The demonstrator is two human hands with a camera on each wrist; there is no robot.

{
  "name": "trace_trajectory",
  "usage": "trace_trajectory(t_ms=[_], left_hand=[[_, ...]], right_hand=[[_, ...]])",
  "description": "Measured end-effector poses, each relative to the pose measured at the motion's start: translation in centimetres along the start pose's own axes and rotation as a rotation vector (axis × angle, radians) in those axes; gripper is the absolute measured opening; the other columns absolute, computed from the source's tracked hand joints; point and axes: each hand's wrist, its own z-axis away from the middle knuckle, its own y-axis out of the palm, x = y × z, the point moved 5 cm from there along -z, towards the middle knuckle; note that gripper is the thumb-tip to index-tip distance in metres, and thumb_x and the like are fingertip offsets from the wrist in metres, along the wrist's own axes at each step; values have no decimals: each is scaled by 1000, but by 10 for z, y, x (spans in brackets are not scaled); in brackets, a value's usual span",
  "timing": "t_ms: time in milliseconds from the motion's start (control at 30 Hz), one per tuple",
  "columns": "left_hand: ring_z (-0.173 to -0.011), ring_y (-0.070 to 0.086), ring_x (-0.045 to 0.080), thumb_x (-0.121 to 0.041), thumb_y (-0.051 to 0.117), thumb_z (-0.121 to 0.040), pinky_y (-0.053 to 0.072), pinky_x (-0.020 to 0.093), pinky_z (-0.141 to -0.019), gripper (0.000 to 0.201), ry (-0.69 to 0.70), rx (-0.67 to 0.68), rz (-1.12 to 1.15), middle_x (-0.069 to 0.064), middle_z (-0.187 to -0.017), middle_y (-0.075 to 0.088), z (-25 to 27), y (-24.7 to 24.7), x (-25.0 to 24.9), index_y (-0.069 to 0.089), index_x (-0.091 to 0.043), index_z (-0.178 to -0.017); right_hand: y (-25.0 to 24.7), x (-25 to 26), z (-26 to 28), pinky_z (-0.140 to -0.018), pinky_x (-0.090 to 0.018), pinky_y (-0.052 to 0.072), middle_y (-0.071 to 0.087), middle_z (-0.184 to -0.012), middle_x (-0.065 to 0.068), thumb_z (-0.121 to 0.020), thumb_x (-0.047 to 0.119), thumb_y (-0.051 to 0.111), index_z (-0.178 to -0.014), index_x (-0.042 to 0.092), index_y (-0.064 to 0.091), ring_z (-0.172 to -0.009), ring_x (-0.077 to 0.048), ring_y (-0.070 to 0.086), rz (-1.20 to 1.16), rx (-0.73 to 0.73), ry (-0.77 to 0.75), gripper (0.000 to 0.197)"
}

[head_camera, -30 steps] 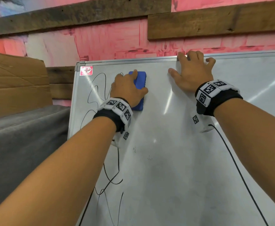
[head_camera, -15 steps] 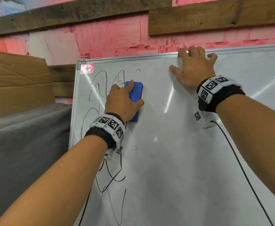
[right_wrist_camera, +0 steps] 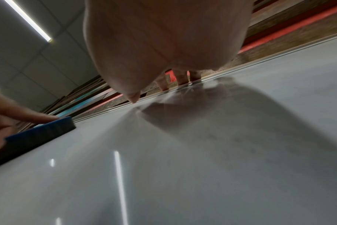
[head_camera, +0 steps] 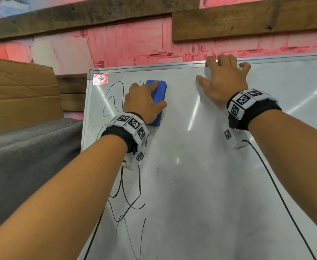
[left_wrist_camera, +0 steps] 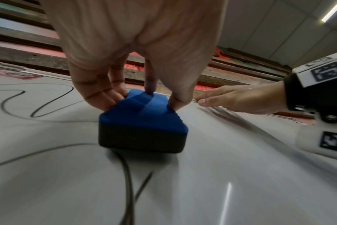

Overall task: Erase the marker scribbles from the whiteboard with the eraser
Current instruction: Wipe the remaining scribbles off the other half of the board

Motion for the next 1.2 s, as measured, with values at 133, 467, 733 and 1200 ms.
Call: trace_trajectory(t_ms=[133, 467, 733, 1200], left_hand=[[-96, 54, 29, -48, 67, -84, 47, 32, -84, 68, -8, 20, -6, 7, -109, 45, 41, 4, 14, 44, -33, -146], [-85, 50, 17, -49, 67, -82, 44, 25, -79, 70, -70, 70, 20, 0, -101, 44, 124, 27, 42, 40, -40, -147], [-92, 49, 25, -54, 63, -84, 36, 29, -77, 71, -91, 32, 11, 3, -102, 45, 93, 21, 33, 36, -41, -148], [-86, 49, 14, -47, 67, -84, 42, 22, -76, 70, -132, 91, 47, -2, -101, 42, 181, 37, 60, 38, -41, -148]], right_hand=[[-1, -1, 1, -103, -61, 25, 48, -134, -11, -90, 62, 35, -136, 21, 42, -129, -32, 37, -4, -4, -8, 62], [-7, 1, 2, -103, -62, 25, 50, -131, -11, -90, 61, 36, -132, 22, 44, -127, -32, 39, -17, -11, -1, 57], [-12, 1, -3, -103, -61, 24, 52, -128, -12, -89, 62, 39, -125, 22, 47, -128, -32, 40, -28, 6, 5, 54], [-13, 4, 3, -103, -62, 23, 51, -130, -13, -88, 63, 37, -125, 21, 47, -128, -32, 39, -31, -32, 2, 57]])
